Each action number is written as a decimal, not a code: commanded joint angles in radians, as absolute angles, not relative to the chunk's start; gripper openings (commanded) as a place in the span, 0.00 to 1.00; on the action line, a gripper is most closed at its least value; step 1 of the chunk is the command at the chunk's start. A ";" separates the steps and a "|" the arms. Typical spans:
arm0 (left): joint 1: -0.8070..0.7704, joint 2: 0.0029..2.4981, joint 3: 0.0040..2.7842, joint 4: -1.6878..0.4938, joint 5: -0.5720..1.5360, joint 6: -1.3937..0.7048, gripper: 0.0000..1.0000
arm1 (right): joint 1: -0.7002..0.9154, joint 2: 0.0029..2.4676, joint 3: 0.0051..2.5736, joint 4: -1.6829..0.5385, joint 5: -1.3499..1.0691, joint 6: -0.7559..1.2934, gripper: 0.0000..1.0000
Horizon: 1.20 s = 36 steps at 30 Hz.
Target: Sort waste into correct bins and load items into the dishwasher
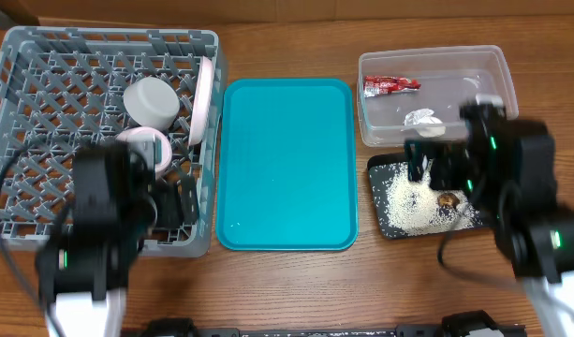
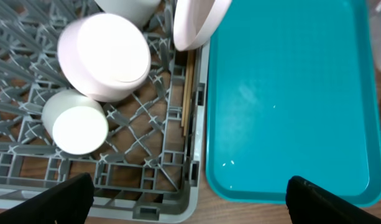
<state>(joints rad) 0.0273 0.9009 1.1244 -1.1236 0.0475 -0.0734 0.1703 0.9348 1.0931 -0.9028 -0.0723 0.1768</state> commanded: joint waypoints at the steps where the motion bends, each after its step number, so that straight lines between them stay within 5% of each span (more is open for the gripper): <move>1: 0.024 0.797 1.061 -1.101 0.045 -0.099 1.00 | 0.166 0.824 1.029 -0.899 -0.037 0.159 1.00; 11: 0.024 0.743 1.055 -1.101 0.044 -0.112 1.00 | 0.166 0.779 1.025 -1.028 -0.038 0.159 1.00; 36: 0.024 0.746 1.055 -1.102 0.044 -0.112 1.00 | 0.128 0.735 0.962 -0.937 -0.002 0.148 1.00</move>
